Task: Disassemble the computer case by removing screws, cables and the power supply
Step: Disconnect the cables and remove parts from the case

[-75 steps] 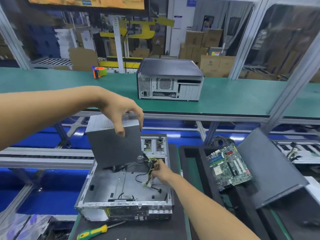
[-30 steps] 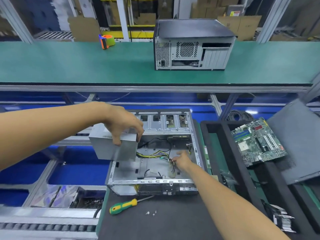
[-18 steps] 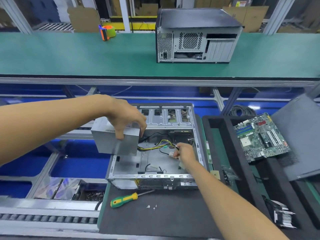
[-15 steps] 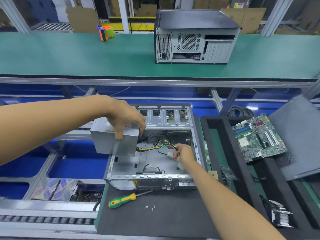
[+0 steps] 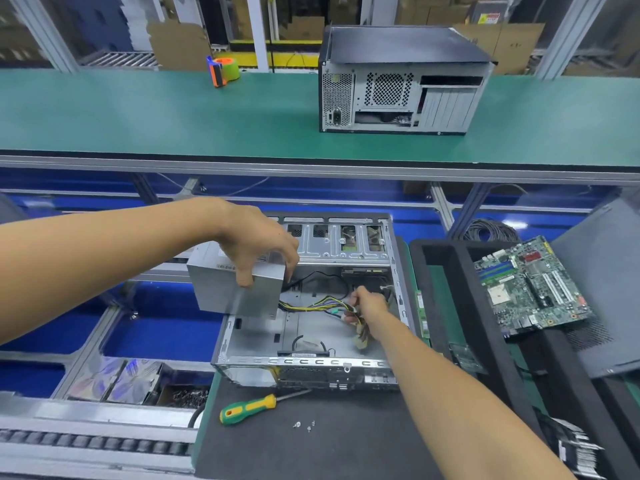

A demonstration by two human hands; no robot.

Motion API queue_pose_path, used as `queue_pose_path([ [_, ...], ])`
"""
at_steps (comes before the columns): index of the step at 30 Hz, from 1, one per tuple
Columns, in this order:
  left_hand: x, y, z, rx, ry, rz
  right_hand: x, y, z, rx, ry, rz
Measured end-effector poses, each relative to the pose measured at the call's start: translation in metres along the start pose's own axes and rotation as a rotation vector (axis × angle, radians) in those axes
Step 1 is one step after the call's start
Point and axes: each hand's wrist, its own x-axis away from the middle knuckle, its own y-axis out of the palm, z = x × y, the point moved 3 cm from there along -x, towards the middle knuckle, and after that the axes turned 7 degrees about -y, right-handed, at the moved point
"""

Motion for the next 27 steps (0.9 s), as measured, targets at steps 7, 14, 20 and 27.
queue_pose_path([
  [7,-0.003,0.0,0.001,-0.013,0.021,-0.005,-0.005,0.003,0.003,0.454,-0.103,0.039],
  [14,-0.008,0.001,0.006,-0.034,0.028,-0.009,-0.009,0.003,0.017,0.554,-0.162,0.005],
  [20,-0.008,-0.005,0.006,-0.014,0.01,0.015,-0.004,-0.006,0.018,0.464,-0.168,0.079],
  [27,-0.007,-0.017,-0.005,0.203,-0.002,0.095,-0.004,-0.014,0.012,-0.228,0.037,0.163],
])
